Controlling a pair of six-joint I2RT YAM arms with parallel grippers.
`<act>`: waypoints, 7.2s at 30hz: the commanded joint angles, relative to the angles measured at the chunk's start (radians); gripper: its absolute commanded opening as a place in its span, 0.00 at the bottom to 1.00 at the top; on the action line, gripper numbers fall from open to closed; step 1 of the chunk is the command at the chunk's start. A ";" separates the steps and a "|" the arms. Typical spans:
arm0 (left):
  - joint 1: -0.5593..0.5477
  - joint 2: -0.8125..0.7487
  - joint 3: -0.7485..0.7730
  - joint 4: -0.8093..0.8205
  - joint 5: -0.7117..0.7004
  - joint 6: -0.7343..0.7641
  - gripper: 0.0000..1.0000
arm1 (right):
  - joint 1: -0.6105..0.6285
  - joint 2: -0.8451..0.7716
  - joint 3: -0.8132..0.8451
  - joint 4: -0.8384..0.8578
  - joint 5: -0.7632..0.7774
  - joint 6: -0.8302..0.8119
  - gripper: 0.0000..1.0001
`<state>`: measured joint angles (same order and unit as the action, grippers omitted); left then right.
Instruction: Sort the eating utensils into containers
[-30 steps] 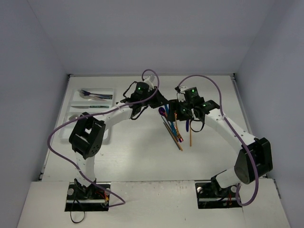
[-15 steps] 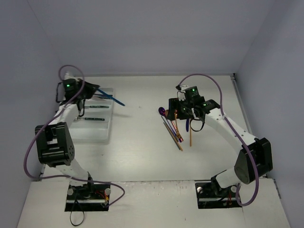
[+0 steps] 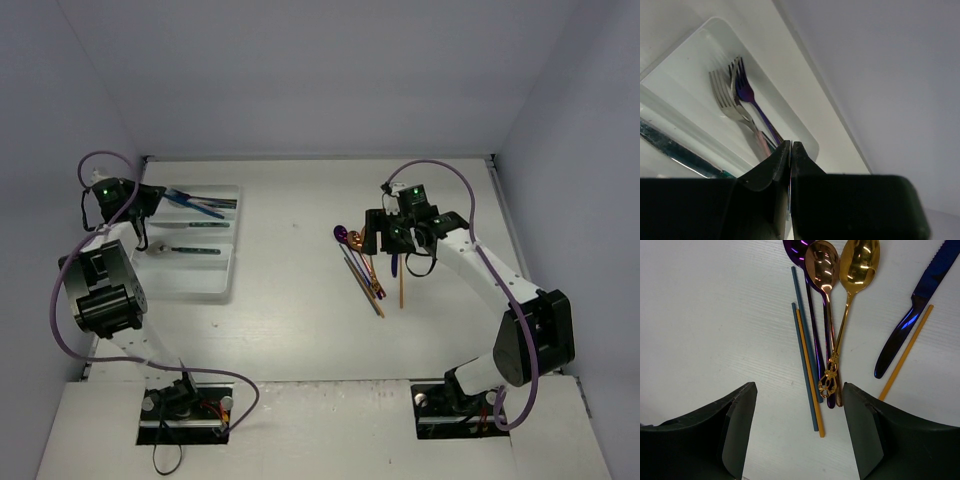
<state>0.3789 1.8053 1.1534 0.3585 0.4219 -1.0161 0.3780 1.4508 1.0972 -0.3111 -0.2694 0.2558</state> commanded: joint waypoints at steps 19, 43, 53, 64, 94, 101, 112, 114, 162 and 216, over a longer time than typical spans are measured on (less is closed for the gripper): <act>-0.012 -0.064 -0.055 -0.032 -0.076 0.291 0.51 | -0.016 -0.067 -0.057 0.024 -0.024 -0.012 0.67; -0.322 -0.412 0.087 -0.679 -0.426 0.609 0.66 | -0.023 0.181 0.046 0.023 0.445 0.206 0.47; -0.599 -0.508 0.018 -0.739 -0.387 0.532 0.66 | -0.047 0.345 0.101 0.033 0.427 0.245 0.40; -0.664 -0.500 0.017 -0.739 -0.382 0.508 0.66 | -0.062 0.430 0.113 0.069 0.404 0.263 0.36; -0.843 -0.361 0.148 -0.670 -0.227 0.437 0.66 | -0.072 0.275 0.093 0.092 0.375 0.101 0.00; -0.856 -0.294 0.154 -0.491 -0.087 0.331 0.66 | -0.054 0.082 0.059 0.095 0.204 -0.004 0.00; -0.910 -0.159 0.250 -0.248 0.043 0.208 0.66 | -0.007 -0.079 0.056 0.093 -0.126 -0.113 0.00; -0.921 -0.135 0.275 -0.220 0.048 0.190 0.66 | 0.001 -0.090 0.055 0.093 -0.153 -0.116 0.00; -0.165 -0.256 0.060 -0.083 -0.051 0.084 0.00 | 0.015 -0.193 -0.030 0.093 -0.076 -0.113 0.82; -0.521 -0.414 0.103 -0.707 -0.462 0.542 0.68 | -0.021 -0.035 -0.071 0.048 0.182 0.045 0.46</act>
<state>0.0271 1.4688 1.2552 -0.2786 -0.0283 -0.4139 0.3603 1.3638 1.0077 -0.2664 -0.1357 0.2490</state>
